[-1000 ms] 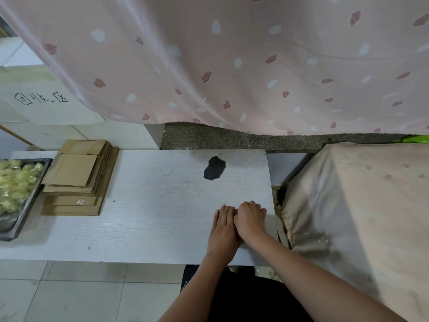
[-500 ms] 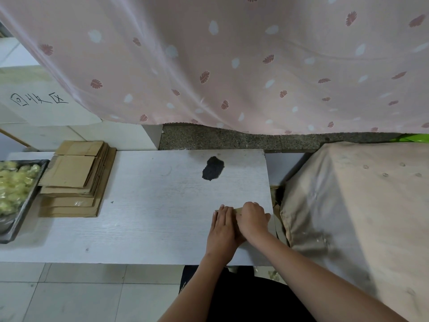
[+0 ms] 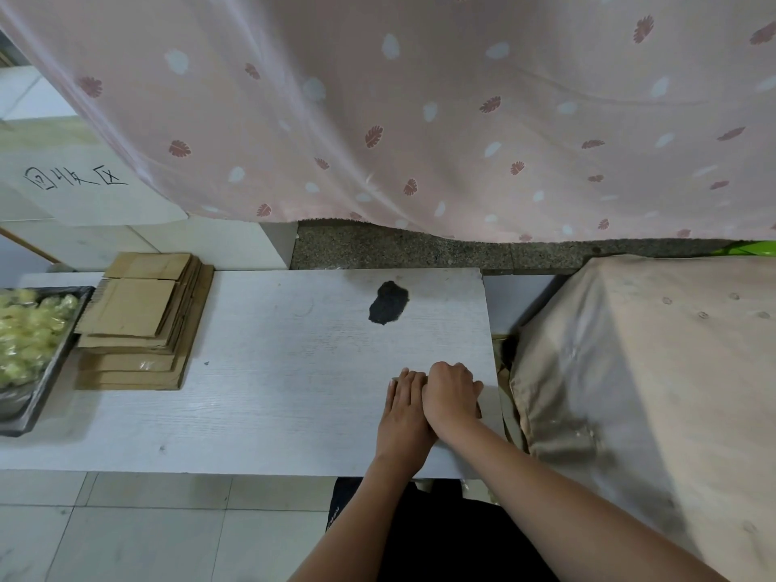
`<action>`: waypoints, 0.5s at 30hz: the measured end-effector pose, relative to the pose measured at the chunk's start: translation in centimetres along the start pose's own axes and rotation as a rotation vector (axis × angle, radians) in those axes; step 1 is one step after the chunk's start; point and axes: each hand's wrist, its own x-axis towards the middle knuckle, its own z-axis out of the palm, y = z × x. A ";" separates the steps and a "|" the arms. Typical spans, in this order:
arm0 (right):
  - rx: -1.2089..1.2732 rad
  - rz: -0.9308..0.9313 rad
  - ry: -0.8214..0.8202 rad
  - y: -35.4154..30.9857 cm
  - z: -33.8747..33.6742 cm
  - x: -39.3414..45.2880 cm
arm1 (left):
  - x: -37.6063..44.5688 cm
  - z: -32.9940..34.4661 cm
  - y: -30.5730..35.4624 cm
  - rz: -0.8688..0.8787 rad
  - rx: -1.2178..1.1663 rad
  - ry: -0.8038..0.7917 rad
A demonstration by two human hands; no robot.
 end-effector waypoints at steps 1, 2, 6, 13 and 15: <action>-0.001 -0.008 -0.002 0.0 0.0 0.1 | 0.0 0.0 -0.1 -0.006 -0.003 -0.013; -0.002 -0.020 -0.001 0.2 0.0 0.2 | 0.1 0.0 -0.1 -0.012 -0.011 -0.028; -0.025 -0.070 0.016 0.7 0.2 0.4 | 0.2 0.2 -0.3 -0.016 -0.033 -0.043; -0.021 -0.102 0.007 1.5 0.3 0.8 | 0.1 0.1 -0.2 -0.046 -0.084 -0.001; -0.016 -0.098 0.000 2.0 -0.2 1.0 | 0.1 -0.1 -0.2 -0.061 -0.120 -0.007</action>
